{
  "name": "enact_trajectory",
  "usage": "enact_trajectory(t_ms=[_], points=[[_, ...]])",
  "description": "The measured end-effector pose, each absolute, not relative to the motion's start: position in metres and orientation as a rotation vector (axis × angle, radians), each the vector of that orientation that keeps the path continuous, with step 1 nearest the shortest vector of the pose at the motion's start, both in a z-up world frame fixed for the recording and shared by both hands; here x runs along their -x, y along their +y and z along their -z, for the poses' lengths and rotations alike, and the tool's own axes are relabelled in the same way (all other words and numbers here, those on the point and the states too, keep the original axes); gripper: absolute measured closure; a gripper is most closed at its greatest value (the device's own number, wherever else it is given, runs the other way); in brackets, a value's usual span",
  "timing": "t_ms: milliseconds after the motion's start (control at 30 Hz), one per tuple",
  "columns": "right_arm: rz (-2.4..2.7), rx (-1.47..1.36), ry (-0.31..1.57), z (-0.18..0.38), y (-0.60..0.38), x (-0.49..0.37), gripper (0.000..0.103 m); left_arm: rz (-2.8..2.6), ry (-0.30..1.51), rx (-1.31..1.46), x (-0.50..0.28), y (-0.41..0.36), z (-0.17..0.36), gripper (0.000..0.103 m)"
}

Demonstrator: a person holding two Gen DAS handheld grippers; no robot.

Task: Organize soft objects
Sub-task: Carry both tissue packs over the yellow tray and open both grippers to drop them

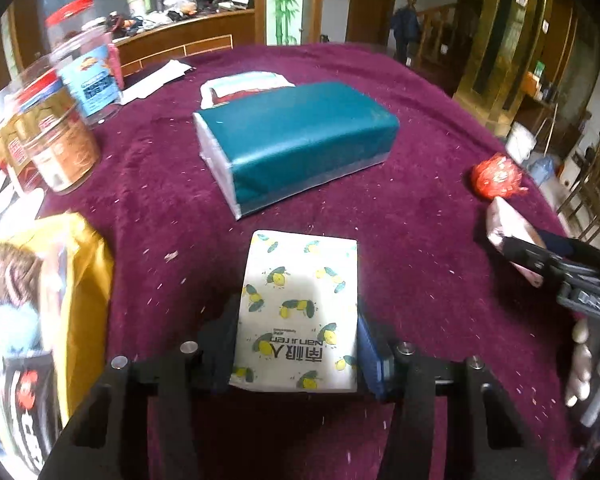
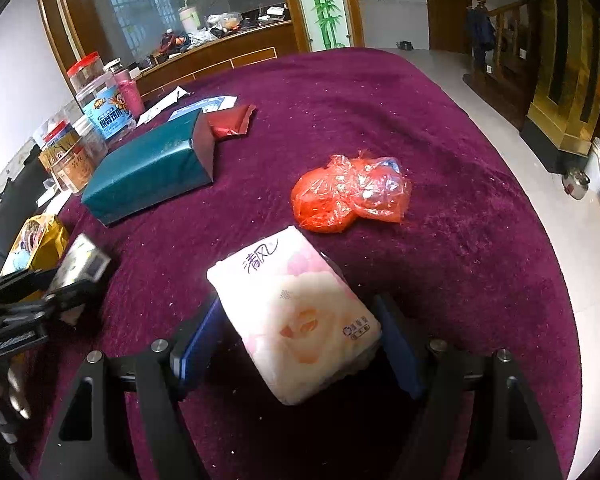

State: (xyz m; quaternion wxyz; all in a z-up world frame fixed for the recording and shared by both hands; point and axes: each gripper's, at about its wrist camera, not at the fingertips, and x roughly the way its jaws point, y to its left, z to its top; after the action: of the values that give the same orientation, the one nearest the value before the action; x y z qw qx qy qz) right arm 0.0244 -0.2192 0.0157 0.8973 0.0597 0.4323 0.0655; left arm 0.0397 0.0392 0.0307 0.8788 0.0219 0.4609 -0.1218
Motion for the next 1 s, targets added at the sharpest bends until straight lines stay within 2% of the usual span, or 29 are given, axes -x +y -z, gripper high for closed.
enact_trajectory(t_ms=[300,567,767,1000], points=[[-0.136,-0.169,0.885,-0.015,-0.227,-0.023,0.029,0.323,0.896,0.226,0.062,0.105,-0.067,0.048],[-0.137,-0.186,0.885,-0.014,-0.230,-0.023,0.029,0.132,0.782,0.377,0.162,0.223,-0.092,0.048],[-0.149,-0.186,0.945,-0.030,-0.215,-0.011,0.030,-0.001,0.749,0.451,0.190,0.293,-0.073,0.048],[-0.291,-0.095,0.896,-0.079,-0.138,0.034,0.030,0.010,0.789,0.500,0.183,0.308,-0.047,0.047]])
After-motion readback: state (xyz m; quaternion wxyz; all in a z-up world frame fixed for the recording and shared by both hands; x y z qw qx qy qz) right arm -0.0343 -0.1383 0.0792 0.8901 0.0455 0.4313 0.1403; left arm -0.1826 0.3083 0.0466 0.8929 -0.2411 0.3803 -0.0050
